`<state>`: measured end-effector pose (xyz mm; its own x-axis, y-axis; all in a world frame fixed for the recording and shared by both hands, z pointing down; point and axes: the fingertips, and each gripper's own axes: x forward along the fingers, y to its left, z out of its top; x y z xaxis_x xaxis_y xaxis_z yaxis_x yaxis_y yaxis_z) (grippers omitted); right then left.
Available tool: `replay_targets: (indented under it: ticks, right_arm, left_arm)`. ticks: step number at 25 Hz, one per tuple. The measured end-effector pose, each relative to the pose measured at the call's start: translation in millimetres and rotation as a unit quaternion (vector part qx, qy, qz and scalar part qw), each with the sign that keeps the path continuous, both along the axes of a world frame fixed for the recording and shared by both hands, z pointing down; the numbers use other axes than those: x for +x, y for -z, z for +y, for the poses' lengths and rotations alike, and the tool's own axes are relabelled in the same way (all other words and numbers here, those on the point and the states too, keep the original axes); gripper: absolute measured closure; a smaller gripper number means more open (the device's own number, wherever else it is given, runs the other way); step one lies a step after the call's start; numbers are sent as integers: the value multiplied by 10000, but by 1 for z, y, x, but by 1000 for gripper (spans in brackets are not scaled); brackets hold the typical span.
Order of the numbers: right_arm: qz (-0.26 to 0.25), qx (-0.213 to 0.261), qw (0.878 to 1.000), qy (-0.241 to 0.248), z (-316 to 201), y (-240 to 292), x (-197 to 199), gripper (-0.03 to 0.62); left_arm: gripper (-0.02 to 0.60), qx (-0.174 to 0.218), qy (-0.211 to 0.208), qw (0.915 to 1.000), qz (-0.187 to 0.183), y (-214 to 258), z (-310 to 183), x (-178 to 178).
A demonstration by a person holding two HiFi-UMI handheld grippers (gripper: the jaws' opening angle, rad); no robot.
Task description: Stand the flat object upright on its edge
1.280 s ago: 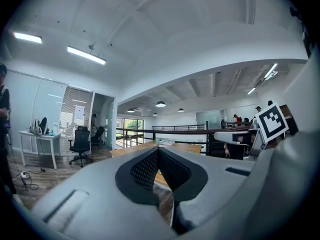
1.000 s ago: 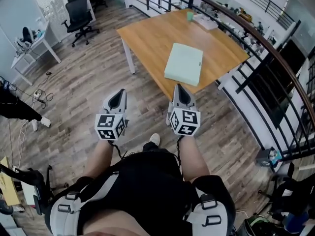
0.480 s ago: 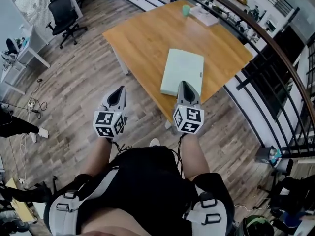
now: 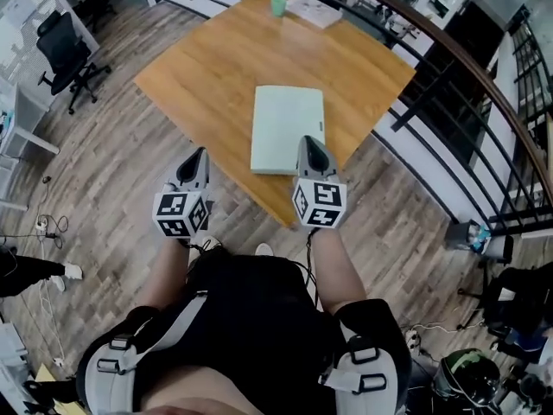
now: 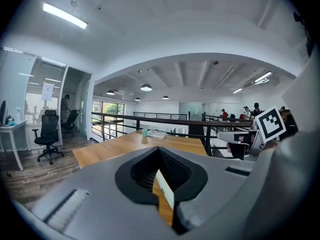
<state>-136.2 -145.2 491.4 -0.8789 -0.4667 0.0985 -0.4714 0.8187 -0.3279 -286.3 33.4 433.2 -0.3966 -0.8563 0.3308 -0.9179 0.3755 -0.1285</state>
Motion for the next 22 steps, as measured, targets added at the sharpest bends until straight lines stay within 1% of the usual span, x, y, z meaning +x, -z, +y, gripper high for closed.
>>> replay_targets:
  ticks: [2,4,7,10,15,22]
  right_arm:
    - [61,-59,9999,-101,-11,-7,4,589]
    - [161,-125,9994,-278,-18,-16,14,589]
    - [234,-184,9986,-446,-27,-26,22,589]
    - [245,-224,9972,-669,-40,-30,24,589]
    - [331,-247,9944,-970,-55,-37,17,589]
    - [560,-291,9899,-1271,-75,-35,-18,589]
  left_arm:
    - [580,-76,-149,9998,103,-10,-20,0]
    - [580,-148,-386,9990,183,-20,-38,5]
    - [580,-175,-602,9978,226,-29,-56,8]
    - [580,-218,-821,9961,240,-35,-76,3]
    - [580,-244,-1149,9923,394,-47,-107,-17]
    - [580,-164,-1541,9853,715,-46,-154,-63]
